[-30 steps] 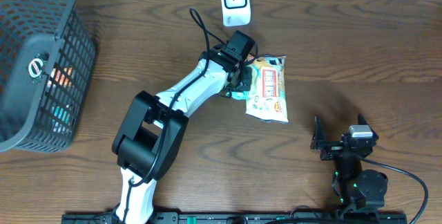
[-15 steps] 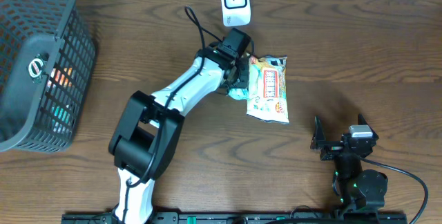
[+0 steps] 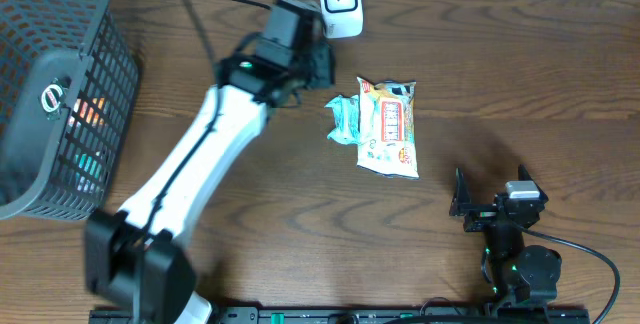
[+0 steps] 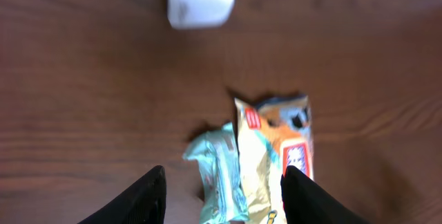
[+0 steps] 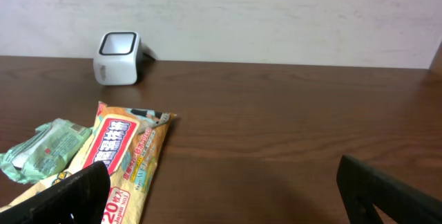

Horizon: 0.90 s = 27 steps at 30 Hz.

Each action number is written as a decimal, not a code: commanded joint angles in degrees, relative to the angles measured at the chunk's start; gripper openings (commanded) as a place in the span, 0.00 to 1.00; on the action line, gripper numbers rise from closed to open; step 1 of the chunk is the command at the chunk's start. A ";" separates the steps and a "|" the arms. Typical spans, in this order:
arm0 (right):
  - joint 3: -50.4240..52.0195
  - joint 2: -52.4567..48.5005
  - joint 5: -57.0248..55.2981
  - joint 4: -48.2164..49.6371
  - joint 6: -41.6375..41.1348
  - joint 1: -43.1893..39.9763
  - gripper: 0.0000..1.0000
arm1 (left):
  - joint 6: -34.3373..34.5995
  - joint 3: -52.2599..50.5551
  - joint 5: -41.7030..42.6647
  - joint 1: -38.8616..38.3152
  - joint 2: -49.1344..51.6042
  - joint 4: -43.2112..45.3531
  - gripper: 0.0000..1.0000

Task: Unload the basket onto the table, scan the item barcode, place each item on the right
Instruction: 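Release the green packet beside the snack packet and raise the gripper, then move the left gripper back into the grey basket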

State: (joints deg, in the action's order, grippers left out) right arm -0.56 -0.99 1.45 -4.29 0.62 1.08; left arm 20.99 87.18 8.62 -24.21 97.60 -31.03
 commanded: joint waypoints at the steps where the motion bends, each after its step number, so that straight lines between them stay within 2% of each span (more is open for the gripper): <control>1: 0.20 0.22 -0.44 -0.13 -0.13 0.37 0.99 | -2.67 0.72 -0.79 2.64 -3.89 -0.15 0.53; 4: 0.20 0.22 -0.44 -0.13 -0.13 0.37 0.99 | -4.74 0.72 -0.81 5.44 -6.54 -1.07 0.53; 13: 0.20 0.22 -0.44 -0.13 -0.13 0.37 0.99 | -4.87 0.72 -0.79 13.70 -11.21 -1.62 0.54; 21: 0.20 0.22 -0.44 -0.13 -0.13 0.37 0.99 | -7.28 0.72 -0.87 21.44 -15.26 4.24 0.60; 27: 0.20 0.22 -0.44 -0.13 -0.13 0.37 0.99 | -7.41 0.72 -5.99 30.25 -17.25 5.88 0.61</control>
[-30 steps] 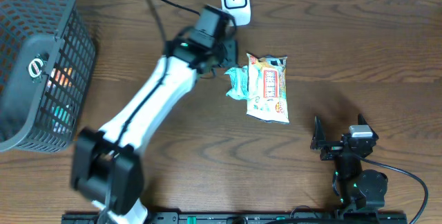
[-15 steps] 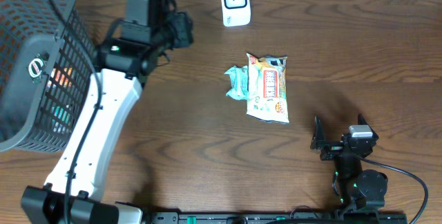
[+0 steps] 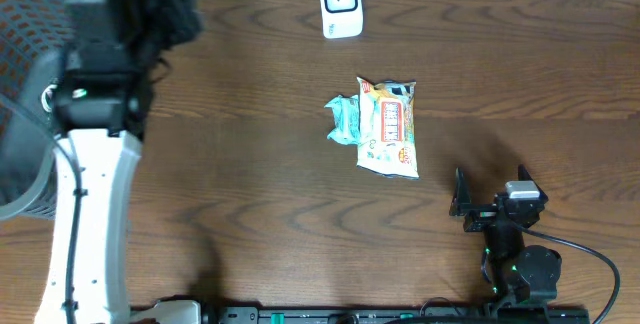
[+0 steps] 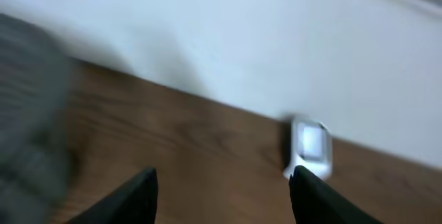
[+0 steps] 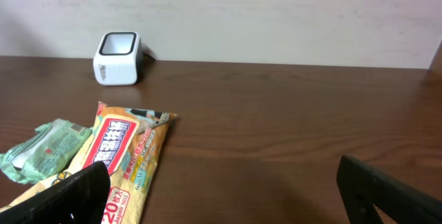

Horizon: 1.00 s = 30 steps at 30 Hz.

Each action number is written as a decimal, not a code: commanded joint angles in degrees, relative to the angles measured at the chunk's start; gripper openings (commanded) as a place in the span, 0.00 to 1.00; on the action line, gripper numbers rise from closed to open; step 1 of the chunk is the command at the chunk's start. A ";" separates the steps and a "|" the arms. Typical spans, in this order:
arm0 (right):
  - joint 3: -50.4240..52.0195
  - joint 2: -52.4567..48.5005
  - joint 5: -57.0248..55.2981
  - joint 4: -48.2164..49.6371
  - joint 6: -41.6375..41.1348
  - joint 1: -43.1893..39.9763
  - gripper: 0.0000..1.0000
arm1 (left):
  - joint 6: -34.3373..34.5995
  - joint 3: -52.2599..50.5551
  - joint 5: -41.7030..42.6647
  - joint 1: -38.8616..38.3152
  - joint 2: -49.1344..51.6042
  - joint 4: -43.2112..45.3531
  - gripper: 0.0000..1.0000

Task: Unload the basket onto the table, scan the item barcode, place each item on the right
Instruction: 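Move the left gripper back into the grey basket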

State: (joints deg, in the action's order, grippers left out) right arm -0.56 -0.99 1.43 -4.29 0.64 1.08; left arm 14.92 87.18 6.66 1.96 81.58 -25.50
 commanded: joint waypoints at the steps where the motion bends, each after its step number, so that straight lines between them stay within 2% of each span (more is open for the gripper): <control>1: 0.20 0.22 -0.42 -0.13 -0.15 0.37 0.99 | -1.33 0.72 -4.52 5.62 -1.33 0.33 0.61; 5: 0.20 0.22 -0.42 -0.13 -0.15 0.37 0.99 | -1.31 0.72 -4.59 12.44 -1.55 0.07 0.62; 7: 0.20 0.22 -0.42 -0.13 -0.17 0.37 0.99 | -1.27 0.72 -4.59 16.20 -1.53 0.09 0.72; 12: 0.20 0.22 -0.42 -0.13 -0.15 0.37 0.99 | 4.37 0.72 -4.52 24.90 -1.55 0.31 0.73; 17: 0.20 0.22 -0.42 -0.13 -0.17 0.37 0.99 | 4.31 0.70 -4.57 31.58 -1.09 -1.57 0.73; 24: 0.20 0.22 -0.42 -0.13 -0.17 0.37 0.99 | 4.17 0.55 -4.59 39.06 1.95 -9.33 0.73; 27: 0.20 0.22 -0.42 -0.13 -0.15 0.37 0.99 | 1.31 0.52 -4.59 41.13 4.33 -13.60 0.73; 30: 0.20 0.22 -0.42 -0.13 -0.15 0.37 0.99 | -4.44 0.46 -4.59 42.14 7.28 -18.58 0.73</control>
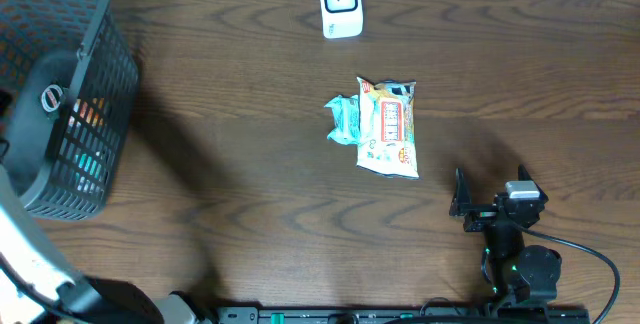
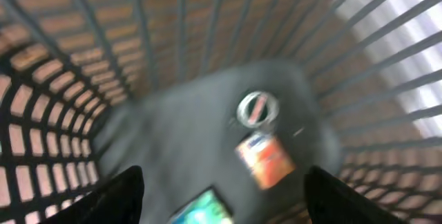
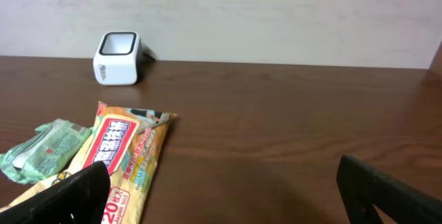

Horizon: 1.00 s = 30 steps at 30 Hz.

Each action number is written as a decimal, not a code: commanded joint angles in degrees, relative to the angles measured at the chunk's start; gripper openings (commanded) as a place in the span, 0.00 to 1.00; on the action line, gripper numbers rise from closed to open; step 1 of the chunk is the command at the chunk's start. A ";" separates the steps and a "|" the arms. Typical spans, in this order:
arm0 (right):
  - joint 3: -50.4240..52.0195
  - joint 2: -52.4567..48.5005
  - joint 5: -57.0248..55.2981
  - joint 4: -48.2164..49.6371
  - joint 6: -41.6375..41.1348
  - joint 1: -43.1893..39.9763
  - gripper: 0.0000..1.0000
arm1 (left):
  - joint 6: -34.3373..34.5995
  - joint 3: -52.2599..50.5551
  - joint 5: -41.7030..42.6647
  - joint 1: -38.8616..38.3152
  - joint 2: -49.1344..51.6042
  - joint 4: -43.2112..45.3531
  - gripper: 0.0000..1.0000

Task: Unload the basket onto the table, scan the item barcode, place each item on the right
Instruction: 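Move the left gripper back into the grey basket, then grasp the small blue-green tissue pack in the basket with the left gripper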

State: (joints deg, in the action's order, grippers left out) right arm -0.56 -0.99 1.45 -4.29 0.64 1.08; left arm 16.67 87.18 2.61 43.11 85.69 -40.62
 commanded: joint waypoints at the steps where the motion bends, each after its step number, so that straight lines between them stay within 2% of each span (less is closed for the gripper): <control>1: 0.20 0.22 -0.44 -0.13 -0.17 0.37 0.99 | -7.32 0.46 -0.55 1.03 4.11 -4.98 0.74; 6: 0.20 0.22 -0.44 -0.13 -0.17 0.37 0.99 | -7.63 0.42 -0.07 1.11 8.59 -8.35 0.74; 9: 0.20 0.22 -0.44 -0.13 -0.17 0.37 0.99 | -4.48 0.42 -0.07 1.11 11.45 -10.03 0.74; 13: 0.20 0.22 -0.44 -0.13 -0.17 0.37 0.99 | -1.33 0.42 -0.07 1.11 15.98 -12.68 0.81; 20: 0.20 0.22 -0.44 -0.13 -0.17 0.37 0.99 | -1.40 0.42 -0.09 1.11 23.34 -17.11 0.80; 23: 0.20 0.22 -0.44 -0.13 -0.15 0.37 0.99 | -2.05 0.42 -0.07 1.11 25.83 -19.08 0.80; 30: 0.20 0.22 -0.44 -0.13 -0.15 0.37 0.99 | -8.24 0.37 -0.09 1.25 29.83 -22.23 0.79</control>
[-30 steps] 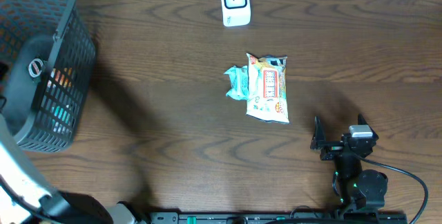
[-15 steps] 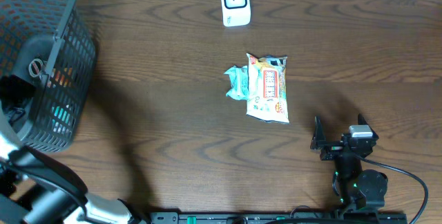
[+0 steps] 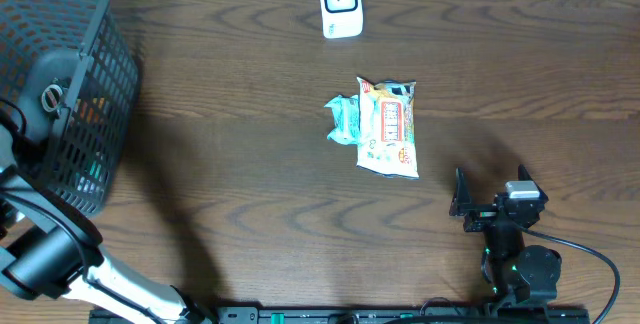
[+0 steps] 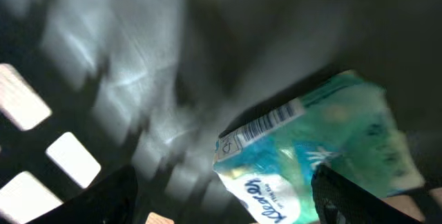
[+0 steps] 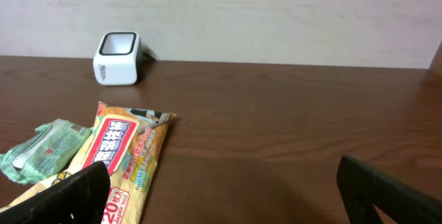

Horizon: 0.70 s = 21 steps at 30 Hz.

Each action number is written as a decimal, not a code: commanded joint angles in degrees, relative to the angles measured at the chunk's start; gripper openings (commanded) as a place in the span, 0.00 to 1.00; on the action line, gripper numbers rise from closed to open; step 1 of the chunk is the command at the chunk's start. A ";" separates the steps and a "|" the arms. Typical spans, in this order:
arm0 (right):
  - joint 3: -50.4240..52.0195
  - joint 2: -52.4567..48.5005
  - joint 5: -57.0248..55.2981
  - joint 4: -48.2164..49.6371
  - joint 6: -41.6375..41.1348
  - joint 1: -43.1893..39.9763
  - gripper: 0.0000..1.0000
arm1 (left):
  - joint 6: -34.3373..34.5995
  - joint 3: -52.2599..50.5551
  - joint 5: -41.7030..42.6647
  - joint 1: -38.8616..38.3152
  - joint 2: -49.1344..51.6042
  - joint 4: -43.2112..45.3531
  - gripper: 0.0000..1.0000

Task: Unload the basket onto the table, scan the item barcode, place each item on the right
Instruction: 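Grasp the small blue-green tissue pack in the basket with the left gripper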

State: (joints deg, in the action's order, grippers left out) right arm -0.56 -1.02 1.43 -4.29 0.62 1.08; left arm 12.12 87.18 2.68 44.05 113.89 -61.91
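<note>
My left gripper [image 4: 224,207] is open, low inside the dark mesh basket [image 3: 112,34]. A teal packet [image 4: 318,148] with a white barcode strip [image 4: 266,124] lies just ahead of it, reaching toward the right finger [image 4: 352,196]. From overhead only the left arm [image 3: 40,254] shows at the table's left edge; the gripper itself is hidden in the basket. The white scanner [image 3: 340,4] stands at the back middle. My right gripper [image 3: 478,207] rests open at the front right, nothing between its fingers [image 5: 65,196].
An orange-yellow wipes pack [image 3: 392,129] and a small green packet [image 3: 345,119] lie together mid-table, in front of the scanner [image 5: 117,58]. Orange and teal items show through the basket's mesh. A cable runs from the right arm's base.
My left gripper was looking down into the basket from above; now it is low inside, close to the teal packet. It remains open. The right arm has not moved.
My left gripper stood open over the two packets near the scanner. Then it was at the back left by the basket, then above the basket's opening, and now it is deep inside beside a teal packet. The right gripper stayed parked and open throughout.
</note>
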 commanded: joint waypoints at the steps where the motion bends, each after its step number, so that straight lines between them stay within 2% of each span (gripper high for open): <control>1: 0.20 0.24 -0.42 -0.13 -0.13 0.37 0.99 | -4.52 0.31 -0.13 0.31 2.05 -1.29 0.79; 6: 0.20 0.24 -0.42 -0.13 -0.15 0.37 0.99 | -7.93 0.24 1.97 0.28 3.39 -1.05 0.78; 11: 0.20 0.24 -0.42 -0.13 -0.13 0.37 0.99 | -9.38 -0.24 4.81 0.28 3.80 -0.61 0.68; 18: 0.20 0.24 -0.42 -0.13 -0.13 0.37 0.99 | -9.77 -2.45 4.85 0.28 3.89 1.36 0.67; 21: 0.20 0.24 -0.42 -0.13 -0.15 0.37 0.99 | -9.75 -2.54 4.85 0.28 3.89 1.42 0.49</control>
State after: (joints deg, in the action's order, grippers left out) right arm -0.56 -1.02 1.45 -4.29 0.64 1.08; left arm 2.68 86.59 7.33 44.38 115.85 -60.84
